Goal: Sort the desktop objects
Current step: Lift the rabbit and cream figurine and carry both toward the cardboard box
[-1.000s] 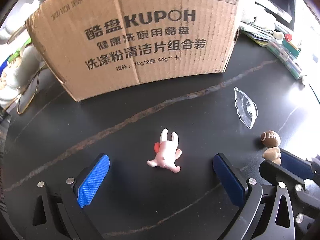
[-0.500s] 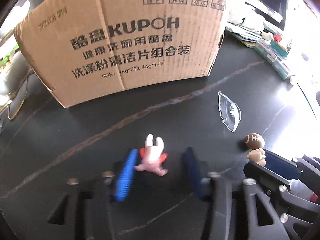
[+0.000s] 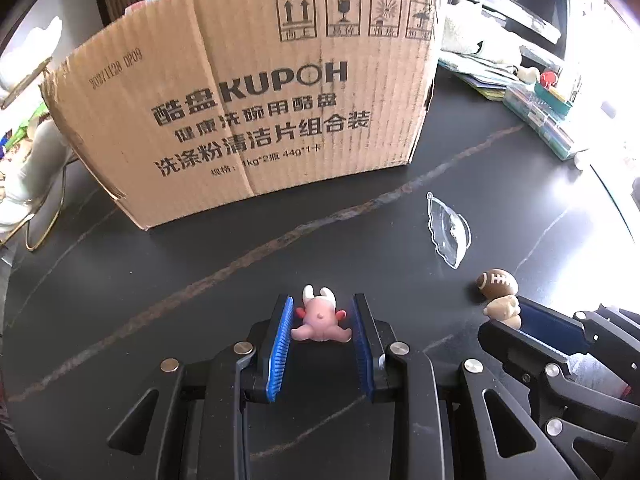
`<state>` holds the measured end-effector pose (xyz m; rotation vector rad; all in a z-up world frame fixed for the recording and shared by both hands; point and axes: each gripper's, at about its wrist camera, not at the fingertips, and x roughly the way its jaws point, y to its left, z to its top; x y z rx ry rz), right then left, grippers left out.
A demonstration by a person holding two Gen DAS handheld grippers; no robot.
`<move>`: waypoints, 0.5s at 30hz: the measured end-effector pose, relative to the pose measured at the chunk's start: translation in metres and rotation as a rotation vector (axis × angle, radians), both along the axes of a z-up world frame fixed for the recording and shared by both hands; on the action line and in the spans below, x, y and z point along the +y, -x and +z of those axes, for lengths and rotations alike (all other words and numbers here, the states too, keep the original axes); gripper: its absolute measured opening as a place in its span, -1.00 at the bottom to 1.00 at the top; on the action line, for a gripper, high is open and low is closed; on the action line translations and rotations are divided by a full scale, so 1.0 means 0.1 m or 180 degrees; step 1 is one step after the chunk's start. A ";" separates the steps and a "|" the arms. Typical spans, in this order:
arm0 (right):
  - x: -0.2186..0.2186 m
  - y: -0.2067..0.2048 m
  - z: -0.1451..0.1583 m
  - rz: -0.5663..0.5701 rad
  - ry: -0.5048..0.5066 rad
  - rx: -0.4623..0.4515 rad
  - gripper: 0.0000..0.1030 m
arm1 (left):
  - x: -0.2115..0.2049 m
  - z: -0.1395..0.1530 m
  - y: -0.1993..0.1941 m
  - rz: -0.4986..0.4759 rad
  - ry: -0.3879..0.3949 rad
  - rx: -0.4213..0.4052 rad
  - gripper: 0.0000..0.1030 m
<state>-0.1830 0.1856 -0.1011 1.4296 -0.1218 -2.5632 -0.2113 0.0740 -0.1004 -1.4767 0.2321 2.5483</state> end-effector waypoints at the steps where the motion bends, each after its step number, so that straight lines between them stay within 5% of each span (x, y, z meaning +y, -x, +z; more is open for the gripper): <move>1: 0.00 0.00 0.01 -0.0002 0.0002 0.0007 -0.63 | 0.01 0.00 0.00 -0.0006 0.0008 0.0007 -0.48; 15: -0.01 -0.05 0.15 0.0011 0.0008 0.0122 -0.63 | -0.11 0.22 -0.10 -0.0032 -0.0071 0.0117 -0.48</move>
